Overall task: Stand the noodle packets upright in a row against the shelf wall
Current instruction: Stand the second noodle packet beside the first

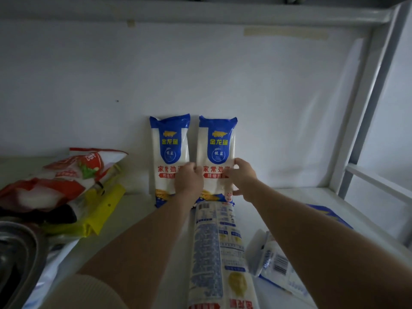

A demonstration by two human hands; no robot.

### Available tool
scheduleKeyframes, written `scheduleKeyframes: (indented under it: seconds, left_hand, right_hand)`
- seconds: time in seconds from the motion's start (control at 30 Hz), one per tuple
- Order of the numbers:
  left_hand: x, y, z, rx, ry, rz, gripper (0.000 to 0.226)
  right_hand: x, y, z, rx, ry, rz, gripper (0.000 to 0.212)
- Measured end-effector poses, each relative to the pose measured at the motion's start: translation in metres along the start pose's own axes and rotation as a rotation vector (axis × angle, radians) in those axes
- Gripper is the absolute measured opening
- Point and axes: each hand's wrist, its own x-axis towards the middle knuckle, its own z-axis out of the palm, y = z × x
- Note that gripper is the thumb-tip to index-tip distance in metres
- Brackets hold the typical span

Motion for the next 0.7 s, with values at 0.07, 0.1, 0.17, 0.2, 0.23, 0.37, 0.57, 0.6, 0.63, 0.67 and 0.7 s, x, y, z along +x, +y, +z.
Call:
scheduleKeyframes:
  seconds: [0.07, 0.1, 0.17, 0.2, 0.23, 0.37, 0.57, 0.6, 0.63, 0.67, 0.7]
  left_hand:
    - [-0.004, 0.003, -0.001, 0.061, 0.04, 0.022, 0.027]
    - [-0.006, 0.005, -0.002, 0.091, 0.053, 0.023, 0.027]
    - [-0.009, 0.008, -0.005, 0.145, 0.068, 0.024, 0.028]
    - [-0.01, 0.008, -0.007, 0.168, 0.072, 0.027, 0.029]
    - [-0.014, 0.009, -0.01, 0.191, 0.072, 0.037, 0.027]
    - [-0.037, 0.004, -0.02, 0.262, 0.046, 0.005, 0.018]
    - [-0.088, -0.008, -0.035, 0.287, -0.222, -0.232, 0.041]
    - [-0.097, -0.007, -0.038, 0.305, -0.245, -0.258, 0.042]
    - [-0.106, -0.005, -0.041, 0.327, -0.264, -0.263, 0.042]
    - [-0.112, -0.004, -0.042, 0.354, -0.279, -0.254, 0.042]
    - [-0.117, -0.001, -0.043, 0.363, -0.298, -0.254, 0.04]
  right_hand:
    - [-0.002, -0.003, -0.001, -0.018, -0.019, 0.005, 0.019]
    - [-0.002, -0.004, -0.001, -0.033, -0.025, 0.007, 0.02]
    - [-0.001, -0.003, 0.0, -0.054, -0.031, 0.012, 0.022]
    - [-0.002, -0.003, 0.0, -0.058, -0.03, 0.013, 0.024]
    - [-0.004, -0.002, -0.001, -0.065, -0.02, 0.006, 0.027]
    - [-0.015, 0.006, -0.009, -0.167, 0.126, -0.017, 0.04]
    - [-0.067, 0.015, -0.016, -0.384, -0.085, 0.194, 0.019]
    - [-0.079, 0.015, -0.016, -0.4, -0.132, 0.241, 0.015]
    - [-0.089, 0.016, -0.015, -0.406, -0.167, 0.284, 0.015]
    - [-0.097, 0.017, -0.014, -0.407, -0.194, 0.316, 0.016]
    - [-0.104, 0.017, -0.014, -0.406, -0.211, 0.334, 0.017]
